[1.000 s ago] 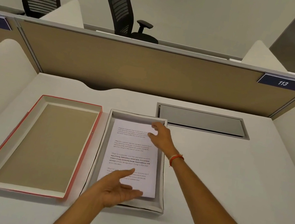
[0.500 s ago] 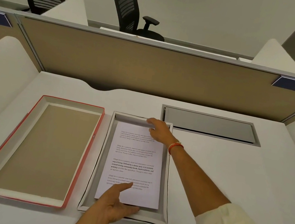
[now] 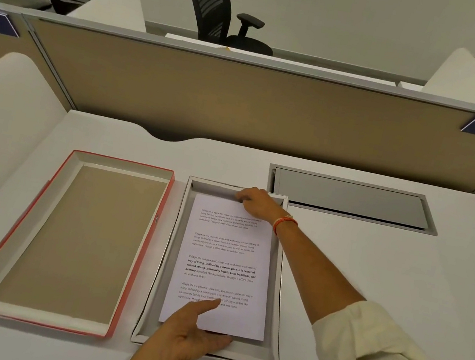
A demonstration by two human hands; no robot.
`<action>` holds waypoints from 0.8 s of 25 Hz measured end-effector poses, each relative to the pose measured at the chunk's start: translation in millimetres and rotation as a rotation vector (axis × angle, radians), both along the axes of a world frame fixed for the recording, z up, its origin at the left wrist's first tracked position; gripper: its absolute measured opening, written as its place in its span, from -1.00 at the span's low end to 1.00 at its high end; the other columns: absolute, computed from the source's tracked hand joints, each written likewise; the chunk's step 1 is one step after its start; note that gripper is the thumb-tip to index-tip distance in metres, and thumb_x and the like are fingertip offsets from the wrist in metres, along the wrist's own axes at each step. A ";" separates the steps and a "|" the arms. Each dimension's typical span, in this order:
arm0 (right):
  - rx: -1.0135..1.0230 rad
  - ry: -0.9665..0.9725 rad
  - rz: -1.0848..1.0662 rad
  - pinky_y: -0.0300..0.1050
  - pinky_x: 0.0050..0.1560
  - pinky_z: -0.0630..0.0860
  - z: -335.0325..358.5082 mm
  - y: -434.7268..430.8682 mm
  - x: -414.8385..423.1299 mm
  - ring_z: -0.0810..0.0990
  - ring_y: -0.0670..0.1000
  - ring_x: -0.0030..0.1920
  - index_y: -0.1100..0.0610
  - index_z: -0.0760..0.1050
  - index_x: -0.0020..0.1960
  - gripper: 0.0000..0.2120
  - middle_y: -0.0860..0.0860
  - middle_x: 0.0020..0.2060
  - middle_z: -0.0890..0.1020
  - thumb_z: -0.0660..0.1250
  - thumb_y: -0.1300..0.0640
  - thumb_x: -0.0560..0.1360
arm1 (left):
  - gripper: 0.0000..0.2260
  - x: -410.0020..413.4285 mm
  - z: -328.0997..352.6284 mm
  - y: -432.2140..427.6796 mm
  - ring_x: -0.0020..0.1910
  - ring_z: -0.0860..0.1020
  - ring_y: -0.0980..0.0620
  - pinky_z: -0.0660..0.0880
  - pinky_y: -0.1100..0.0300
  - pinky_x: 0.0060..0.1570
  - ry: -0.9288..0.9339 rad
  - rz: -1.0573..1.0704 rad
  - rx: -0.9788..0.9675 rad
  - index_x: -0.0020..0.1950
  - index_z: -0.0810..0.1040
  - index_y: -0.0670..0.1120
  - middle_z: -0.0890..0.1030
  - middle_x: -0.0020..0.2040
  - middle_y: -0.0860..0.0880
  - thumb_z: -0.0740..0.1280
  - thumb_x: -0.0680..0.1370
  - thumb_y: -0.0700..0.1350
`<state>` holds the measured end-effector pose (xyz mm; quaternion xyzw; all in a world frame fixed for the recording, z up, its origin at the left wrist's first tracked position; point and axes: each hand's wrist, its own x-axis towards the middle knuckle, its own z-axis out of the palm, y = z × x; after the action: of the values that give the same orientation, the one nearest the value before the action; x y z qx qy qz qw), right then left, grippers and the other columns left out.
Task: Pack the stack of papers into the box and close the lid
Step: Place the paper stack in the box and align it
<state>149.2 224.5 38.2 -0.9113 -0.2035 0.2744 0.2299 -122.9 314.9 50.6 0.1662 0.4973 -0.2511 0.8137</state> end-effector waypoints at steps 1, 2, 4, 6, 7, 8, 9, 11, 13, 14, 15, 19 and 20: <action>0.008 0.002 -0.003 -0.01 0.25 0.45 -0.5 0.4 0.2 0.53 0.20 0.21 0.23 0.55 0.23 -0.66 0.19 0.22 0.58 0.07 0.31 0.60 | -0.69 0.2 -0.5 0.5 0.23 0.51 -0.47 0.45 -0.41 0.21 0.002 -0.002 -0.002 0.08 0.49 -0.05 0.54 0.21 -0.33 0.42 0.47 -0.38; 0.017 0.005 -0.009 -0.02 0.27 0.44 -0.8 0.5 0.6 0.53 0.19 0.22 0.23 0.55 0.25 -0.66 0.18 0.24 0.58 0.07 0.29 0.61 | -0.69 0.4 -1.1 0.9 0.22 0.51 -0.47 0.45 -0.40 0.22 0.003 -0.006 -0.001 0.08 0.49 -0.05 0.54 0.20 -0.33 0.42 0.47 -0.38; 0.028 0.010 -0.017 -0.03 0.28 0.44 -1.6 0.7 1.2 0.53 0.17 0.23 0.21 0.55 0.26 -0.66 0.16 0.26 0.57 0.07 0.27 0.62 | -0.69 0.7 -2.2 1.2 0.22 0.52 -0.47 0.44 -0.40 0.23 0.007 -0.018 0.005 0.09 0.49 -0.06 0.54 0.20 -0.33 0.42 0.46 -0.38; 0.037 0.011 -0.021 -0.04 0.28 0.44 -2.2 0.7 0.9 0.53 0.17 0.23 0.20 0.55 0.27 -0.66 0.15 0.27 0.57 0.08 0.27 0.63 | -0.69 1.1 -3.2 1.4 0.22 0.52 -0.46 0.42 -0.40 0.25 0.008 -0.027 0.012 0.09 0.49 -0.06 0.54 0.22 -0.34 0.42 0.46 -0.38; 0.039 0.011 -0.022 -0.04 0.28 0.44 -2.3 0.5 0.4 0.53 0.17 0.24 0.19 0.55 0.27 -0.66 0.14 0.27 0.57 0.08 0.26 0.62 | -0.69 1.1 -3.8 1.8 0.22 0.52 -0.47 0.41 -0.40 0.26 0.009 -0.033 0.018 0.09 0.49 -0.07 0.54 0.23 -0.34 0.43 0.46 -0.38; 0.038 0.011 -0.020 -0.04 0.28 0.44 -2.7 0.3 -0.2 0.53 0.17 0.24 0.18 0.55 0.27 -0.66 0.14 0.28 0.57 0.08 0.26 0.63 | -0.68 1.4 -4.6 2.3 0.22 0.52 -0.47 0.41 -0.41 0.26 0.009 -0.040 0.025 0.10 0.49 -0.07 0.54 0.24 -0.34 0.43 0.46 -0.38; 0.035 0.010 -0.014 -0.04 0.28 0.44 -3.2 -0.1 -1.1 0.53 0.17 0.24 0.18 0.56 0.27 -0.66 0.13 0.28 0.57 0.08 0.26 0.63 | -0.68 1.6 -5.3 2.7 0.22 0.51 -0.47 0.40 -0.42 0.26 0.010 -0.045 0.031 0.10 0.49 -0.06 0.53 0.24 -0.33 0.43 0.46 -0.38; 0.030 0.013 -0.007 -0.05 0.27 0.44 -3.7 -0.4 -2.3 0.53 0.17 0.24 0.17 0.55 0.27 -0.66 0.13 0.28 0.56 0.08 0.25 0.63 | -0.68 2.3 -6.3 3.5 0.22 0.51 -0.48 0.40 -0.43 0.26 0.010 -0.049 0.032 0.09 0.49 -0.06 0.53 0.23 -0.33 0.43 0.46 -0.38; 0.028 0.022 -0.015 -0.04 0.29 0.44 -3.5 -0.3 -1.7 0.53 0.17 0.24 0.17 0.55 0.28 -0.66 0.13 0.29 0.56 0.09 0.25 0.63 | -0.69 3.5 -7.0 3.9 0.22 0.51 -0.47 0.41 -0.43 0.24 0.012 -0.056 0.026 0.09 0.50 -0.08 0.54 0.21 -0.33 0.43 0.46 -0.39; 0.030 0.029 -0.021 -0.03 0.30 0.44 -3.2 0.2 -1.1 0.53 0.17 0.25 0.18 0.55 0.27 -0.66 0.13 0.29 0.56 0.09 0.26 0.62 | -0.69 4.1 -7.3 4.1 0.21 0.51 -0.47 0.41 -0.43 0.24 0.012 -0.062 0.025 0.10 0.51 -0.10 0.54 0.19 -0.34 0.43 0.46 -0.39; 0.031 0.033 -0.023 -0.01 0.31 0.45 -2.8 0.4 -0.7 0.53 0.17 0.25 0.18 0.56 0.27 -0.66 0.13 0.29 0.56 0.10 0.27 0.62 | -0.69 4.2 -7.8 4.2 0.20 0.52 -0.46 0.41 -0.43 0.24 0.014 -0.069 0.028 0.11 0.51 -0.12 0.55 0.18 -0.34 0.43 0.45 -0.39; 0.025 0.016 -0.010 -0.03 0.30 0.44 -2.4 1.1 -1.6 0.53 0.18 0.24 0.20 0.55 0.27 -0.67 0.14 0.29 0.56 0.11 0.28 0.61 | -0.65 4.1 -11.4 4.9 0.20 0.52 -0.47 0.41 -0.44 0.24 0.020 -0.076 0.038 0.16 0.51 -0.13 0.53 0.22 -0.34 0.44 0.44 -0.40; 0.023 0.009 -0.008 -0.04 0.29 0.44 -2.5 1.0 -2.3 0.53 0.18 0.24 0.19 0.55 0.28 -0.67 0.14 0.29 0.56 0.11 0.28 0.61 | -0.63 4.0 -12.1 5.1 0.20 0.52 -0.47 0.41 -0.44 0.23 0.021 -0.073 0.037 0.17 0.50 -0.12 0.52 0.24 -0.34 0.44 0.44 -0.40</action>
<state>146.9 225.6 35.7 -0.9080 -0.2021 0.2754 0.2425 -118.8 320.0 38.5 0.1968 0.5038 -0.2732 0.7955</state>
